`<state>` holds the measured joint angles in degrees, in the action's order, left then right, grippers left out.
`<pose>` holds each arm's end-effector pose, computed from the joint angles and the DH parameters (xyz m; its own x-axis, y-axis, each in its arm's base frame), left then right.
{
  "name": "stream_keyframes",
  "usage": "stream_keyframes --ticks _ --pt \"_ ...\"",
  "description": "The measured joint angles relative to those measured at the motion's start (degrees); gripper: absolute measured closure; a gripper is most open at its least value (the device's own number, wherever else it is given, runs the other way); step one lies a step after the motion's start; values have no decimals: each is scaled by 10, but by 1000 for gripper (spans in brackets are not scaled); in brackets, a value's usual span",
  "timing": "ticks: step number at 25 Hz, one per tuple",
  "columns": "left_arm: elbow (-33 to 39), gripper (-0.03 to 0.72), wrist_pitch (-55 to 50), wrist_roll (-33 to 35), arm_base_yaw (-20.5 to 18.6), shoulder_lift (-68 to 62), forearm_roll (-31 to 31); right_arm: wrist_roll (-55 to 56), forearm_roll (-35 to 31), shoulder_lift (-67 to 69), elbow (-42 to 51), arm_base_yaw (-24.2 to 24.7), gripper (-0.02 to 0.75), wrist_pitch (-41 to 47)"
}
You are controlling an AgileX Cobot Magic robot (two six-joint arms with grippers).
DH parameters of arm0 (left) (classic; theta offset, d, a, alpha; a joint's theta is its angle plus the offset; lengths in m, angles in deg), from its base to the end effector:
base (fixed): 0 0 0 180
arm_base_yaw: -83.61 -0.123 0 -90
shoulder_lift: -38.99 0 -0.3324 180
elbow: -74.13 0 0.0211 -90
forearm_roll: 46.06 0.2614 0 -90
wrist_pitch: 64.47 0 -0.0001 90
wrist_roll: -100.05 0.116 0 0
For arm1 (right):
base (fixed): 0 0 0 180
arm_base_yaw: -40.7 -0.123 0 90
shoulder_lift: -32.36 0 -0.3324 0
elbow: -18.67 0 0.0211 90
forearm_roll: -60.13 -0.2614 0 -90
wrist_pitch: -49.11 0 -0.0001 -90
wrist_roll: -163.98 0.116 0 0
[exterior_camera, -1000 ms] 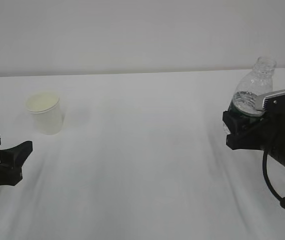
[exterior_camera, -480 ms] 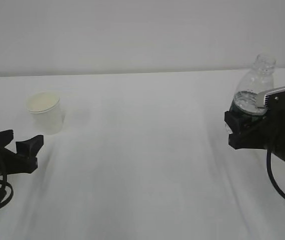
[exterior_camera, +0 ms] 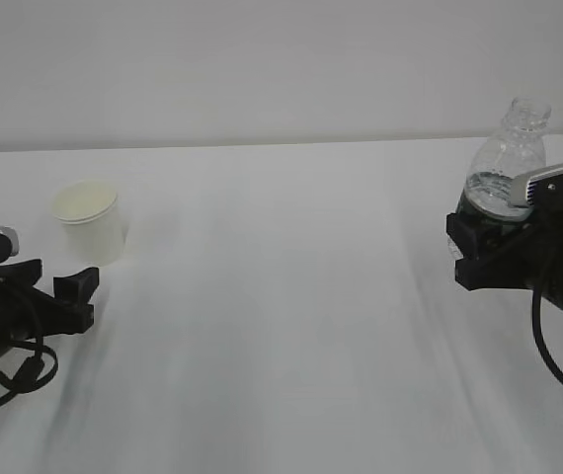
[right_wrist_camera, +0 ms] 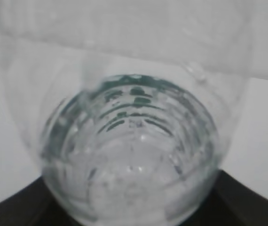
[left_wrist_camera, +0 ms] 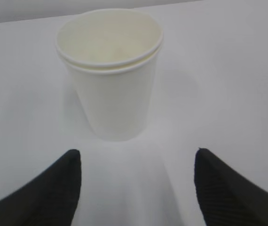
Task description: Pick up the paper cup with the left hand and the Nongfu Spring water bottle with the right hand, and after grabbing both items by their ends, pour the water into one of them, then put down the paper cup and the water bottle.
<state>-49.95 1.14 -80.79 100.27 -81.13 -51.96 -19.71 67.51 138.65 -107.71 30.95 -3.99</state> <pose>0.3039 -0.0796 0.1106 -0.3472 0.0444 -0.9367 0.1819 0.9831 -0.0208 0.3066 0.0648 0.1699 -0.2483 -0.1855 -0.9507 -0.3034 0.9470 -0.1055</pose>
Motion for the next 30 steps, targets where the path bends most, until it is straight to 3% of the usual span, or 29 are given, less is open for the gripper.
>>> stream_keyframes --ticks 8,21,26,30 --pt "-30 151 0 0 -20 -7 27 -1 0 0 0 0 279 1" --pt "-75 151 0 -67 -151 -21 254 -3 1 0 1 0 279 2" --pt "-94 151 0 -89 -160 -67 293 -3 1 0 1 0 279 3" --pt "-97 151 0 -91 -160 -96 286 -3 1 0 1 0 279 3"
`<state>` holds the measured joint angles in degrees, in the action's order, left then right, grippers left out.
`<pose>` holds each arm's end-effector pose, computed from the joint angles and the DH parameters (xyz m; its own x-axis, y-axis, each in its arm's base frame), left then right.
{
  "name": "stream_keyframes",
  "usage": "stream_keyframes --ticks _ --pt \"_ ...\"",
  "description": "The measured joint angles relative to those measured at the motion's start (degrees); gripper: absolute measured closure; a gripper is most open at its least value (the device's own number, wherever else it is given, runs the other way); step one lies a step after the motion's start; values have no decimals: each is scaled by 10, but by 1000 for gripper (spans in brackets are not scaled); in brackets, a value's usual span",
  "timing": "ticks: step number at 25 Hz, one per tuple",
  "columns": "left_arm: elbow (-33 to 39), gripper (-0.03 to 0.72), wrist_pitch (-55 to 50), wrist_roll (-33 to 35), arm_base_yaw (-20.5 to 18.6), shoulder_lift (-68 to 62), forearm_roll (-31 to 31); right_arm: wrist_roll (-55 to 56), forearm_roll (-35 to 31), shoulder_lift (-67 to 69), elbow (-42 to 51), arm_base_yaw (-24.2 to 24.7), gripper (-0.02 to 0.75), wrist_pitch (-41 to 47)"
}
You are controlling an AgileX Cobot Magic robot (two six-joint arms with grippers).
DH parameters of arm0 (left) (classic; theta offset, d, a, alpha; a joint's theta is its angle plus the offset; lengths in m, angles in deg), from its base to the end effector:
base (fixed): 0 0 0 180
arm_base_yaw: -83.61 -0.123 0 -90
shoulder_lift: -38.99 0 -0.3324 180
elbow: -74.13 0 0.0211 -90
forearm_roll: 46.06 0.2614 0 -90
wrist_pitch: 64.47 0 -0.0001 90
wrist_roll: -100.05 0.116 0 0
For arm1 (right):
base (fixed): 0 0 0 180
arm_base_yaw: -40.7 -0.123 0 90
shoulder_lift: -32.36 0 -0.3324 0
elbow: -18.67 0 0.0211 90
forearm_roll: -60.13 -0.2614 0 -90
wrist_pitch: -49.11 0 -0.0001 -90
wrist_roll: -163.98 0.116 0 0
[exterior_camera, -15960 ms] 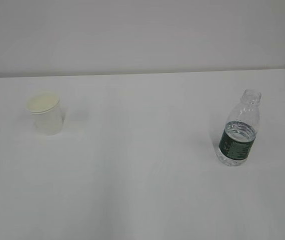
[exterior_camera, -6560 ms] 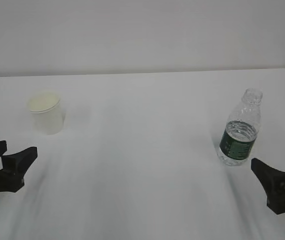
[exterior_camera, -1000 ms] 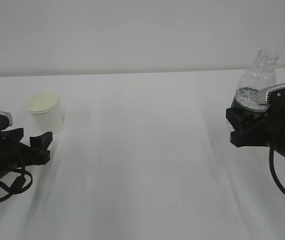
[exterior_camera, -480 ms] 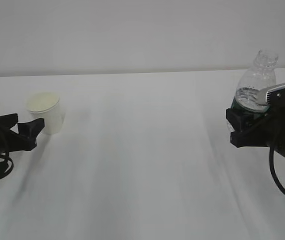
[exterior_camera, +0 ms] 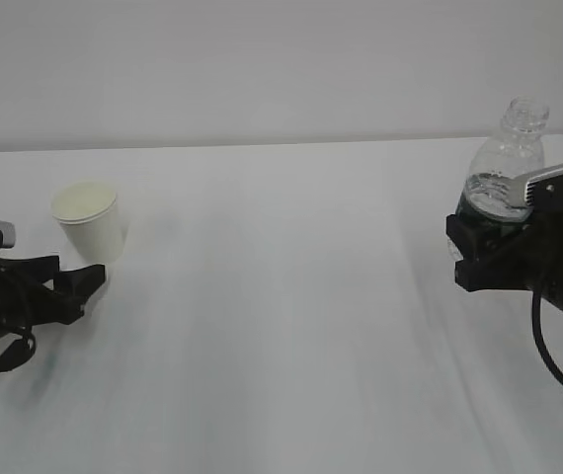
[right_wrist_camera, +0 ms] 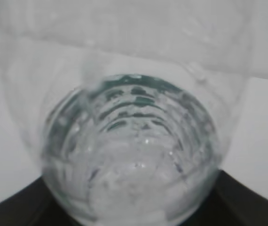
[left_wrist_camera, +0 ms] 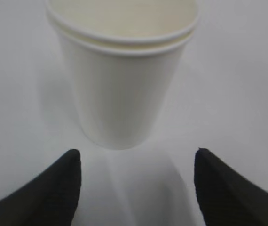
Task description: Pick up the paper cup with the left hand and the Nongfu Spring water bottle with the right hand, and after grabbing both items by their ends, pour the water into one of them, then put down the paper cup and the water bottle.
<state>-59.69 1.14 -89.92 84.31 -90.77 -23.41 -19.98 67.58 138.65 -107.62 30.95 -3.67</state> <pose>0.3522 -0.0450 0.0783 -0.3774 0.0015 -0.9260 0.3351 0.9324 -0.1351 0.3060 0.0647 0.1689 -0.2532 -0.1924 -0.9481 -0.3062 0.9456 -0.1101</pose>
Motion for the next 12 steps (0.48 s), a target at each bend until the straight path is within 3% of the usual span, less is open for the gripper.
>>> stream_keyframes --ticks 12 --pt "-41 151 0 0 0 -27 -7 0 0 0 0 0 279 0"
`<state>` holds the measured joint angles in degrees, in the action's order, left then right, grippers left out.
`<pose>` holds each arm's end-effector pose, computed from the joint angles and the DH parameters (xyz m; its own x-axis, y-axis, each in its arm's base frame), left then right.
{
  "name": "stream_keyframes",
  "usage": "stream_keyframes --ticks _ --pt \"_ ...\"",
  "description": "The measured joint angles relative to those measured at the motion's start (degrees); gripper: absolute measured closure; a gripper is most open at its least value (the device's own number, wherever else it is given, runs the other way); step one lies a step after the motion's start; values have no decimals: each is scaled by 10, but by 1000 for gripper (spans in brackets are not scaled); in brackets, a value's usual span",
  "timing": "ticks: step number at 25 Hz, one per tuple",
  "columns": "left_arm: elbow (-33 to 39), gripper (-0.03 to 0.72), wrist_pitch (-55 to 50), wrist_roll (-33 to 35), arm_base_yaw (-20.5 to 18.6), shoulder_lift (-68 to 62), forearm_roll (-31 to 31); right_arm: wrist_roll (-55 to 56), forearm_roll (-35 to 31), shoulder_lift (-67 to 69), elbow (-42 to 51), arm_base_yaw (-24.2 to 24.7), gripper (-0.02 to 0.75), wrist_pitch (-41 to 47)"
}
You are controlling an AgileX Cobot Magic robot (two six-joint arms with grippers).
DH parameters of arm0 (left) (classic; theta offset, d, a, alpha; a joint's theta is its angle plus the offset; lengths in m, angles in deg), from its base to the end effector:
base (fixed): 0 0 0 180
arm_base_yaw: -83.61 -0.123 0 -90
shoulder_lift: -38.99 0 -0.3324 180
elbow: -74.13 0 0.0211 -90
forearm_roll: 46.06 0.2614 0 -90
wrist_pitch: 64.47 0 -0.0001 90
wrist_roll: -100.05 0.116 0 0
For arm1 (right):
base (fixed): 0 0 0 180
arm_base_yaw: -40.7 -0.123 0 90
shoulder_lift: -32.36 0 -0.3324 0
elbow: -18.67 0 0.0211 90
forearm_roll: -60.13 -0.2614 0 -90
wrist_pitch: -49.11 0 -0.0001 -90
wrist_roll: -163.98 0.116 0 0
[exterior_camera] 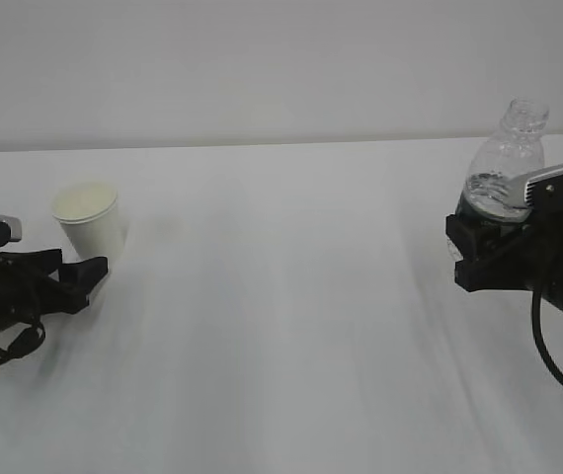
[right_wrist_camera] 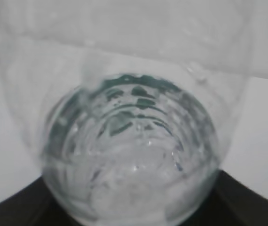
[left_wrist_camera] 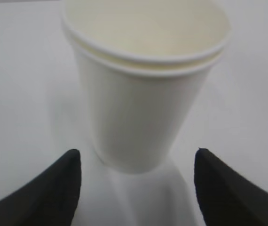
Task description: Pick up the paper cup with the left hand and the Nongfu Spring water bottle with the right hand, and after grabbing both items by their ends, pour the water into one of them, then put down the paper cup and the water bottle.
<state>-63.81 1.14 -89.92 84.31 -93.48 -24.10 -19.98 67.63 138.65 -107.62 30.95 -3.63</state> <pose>0.3719 -0.0440 0.0716 -0.3545 -0.0041 -0.9350 0.3271 0.9362 -0.1282 0.3059 0.0648 0.1689 -0.2536 -0.1930 -0.9478 -0.3070 0.9453 -0.1104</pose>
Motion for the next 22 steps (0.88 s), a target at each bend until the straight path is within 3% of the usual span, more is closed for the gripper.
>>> stream_keyframes --ticks 22 --pt "-52 151 0 0 0 -5 0 -1 0 0 0 0 279 2"
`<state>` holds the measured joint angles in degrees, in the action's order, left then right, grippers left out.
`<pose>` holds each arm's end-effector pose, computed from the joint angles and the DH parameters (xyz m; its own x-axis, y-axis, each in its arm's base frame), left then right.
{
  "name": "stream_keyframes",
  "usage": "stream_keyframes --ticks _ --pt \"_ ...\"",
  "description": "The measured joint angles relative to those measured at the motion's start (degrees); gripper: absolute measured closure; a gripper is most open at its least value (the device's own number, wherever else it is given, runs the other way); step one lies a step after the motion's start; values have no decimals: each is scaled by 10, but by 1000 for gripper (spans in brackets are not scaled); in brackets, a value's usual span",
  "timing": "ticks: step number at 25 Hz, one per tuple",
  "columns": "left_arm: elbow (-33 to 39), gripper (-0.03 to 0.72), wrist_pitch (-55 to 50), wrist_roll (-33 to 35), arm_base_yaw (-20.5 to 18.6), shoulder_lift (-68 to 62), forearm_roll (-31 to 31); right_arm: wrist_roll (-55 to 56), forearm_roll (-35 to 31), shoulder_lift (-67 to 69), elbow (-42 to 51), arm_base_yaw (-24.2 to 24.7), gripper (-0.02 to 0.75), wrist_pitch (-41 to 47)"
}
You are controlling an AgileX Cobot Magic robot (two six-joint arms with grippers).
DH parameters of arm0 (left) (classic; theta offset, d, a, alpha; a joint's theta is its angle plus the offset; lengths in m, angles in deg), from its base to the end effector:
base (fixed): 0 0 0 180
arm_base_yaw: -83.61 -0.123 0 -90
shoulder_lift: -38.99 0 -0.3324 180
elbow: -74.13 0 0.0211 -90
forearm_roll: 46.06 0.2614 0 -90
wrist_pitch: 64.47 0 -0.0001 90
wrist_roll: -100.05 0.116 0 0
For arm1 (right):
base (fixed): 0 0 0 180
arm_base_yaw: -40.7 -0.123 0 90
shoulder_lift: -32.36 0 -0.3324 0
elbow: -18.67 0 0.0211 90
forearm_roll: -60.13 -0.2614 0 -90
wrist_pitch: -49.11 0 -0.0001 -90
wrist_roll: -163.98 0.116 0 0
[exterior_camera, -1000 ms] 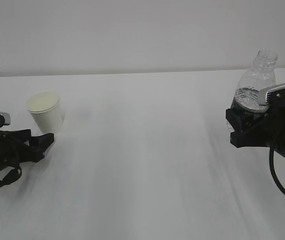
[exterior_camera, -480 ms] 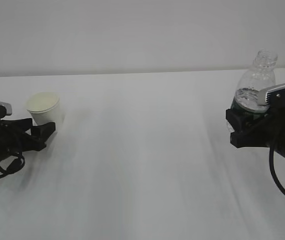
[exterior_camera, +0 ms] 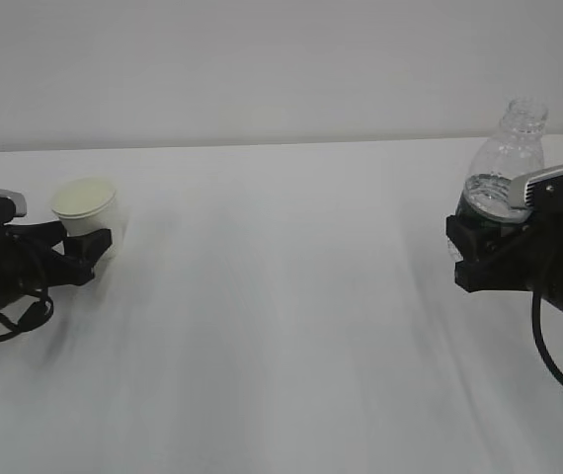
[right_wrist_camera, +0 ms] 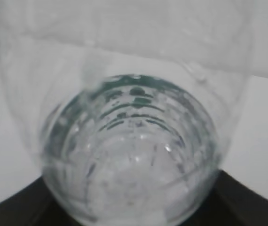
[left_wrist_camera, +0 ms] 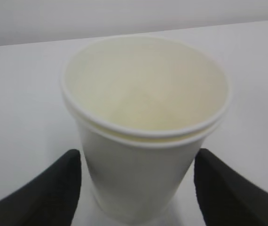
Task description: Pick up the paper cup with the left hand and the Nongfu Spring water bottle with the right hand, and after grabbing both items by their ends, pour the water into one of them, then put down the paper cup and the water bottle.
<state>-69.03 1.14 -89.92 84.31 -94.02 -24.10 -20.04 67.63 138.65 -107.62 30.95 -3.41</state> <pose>0.3979 -0.0444 0.0825 -0.2770 -0.0051 -0.9608 0.3365 0.9361 -0.1020 0.3058 0.0647 0.1684 -0.2568 -0.1950 -0.9466 -0.3075 0.9450 -0.1113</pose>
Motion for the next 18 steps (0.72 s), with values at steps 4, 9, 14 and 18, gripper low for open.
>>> stream_keyframes --ticks 4,9,14,18 --pt "-15 151 0 0 0 -11 3 0 0 0 0 0 279 0" --pt "-28 151 0 0 0 -15 9 0 0 0 0 0 279 0" --pt "-49 151 0 0 0 -15 10 0 0 0 0 0 279 0" --pt "-55 151 0 0 0 -15 10 0 0 0 0 0 279 1"
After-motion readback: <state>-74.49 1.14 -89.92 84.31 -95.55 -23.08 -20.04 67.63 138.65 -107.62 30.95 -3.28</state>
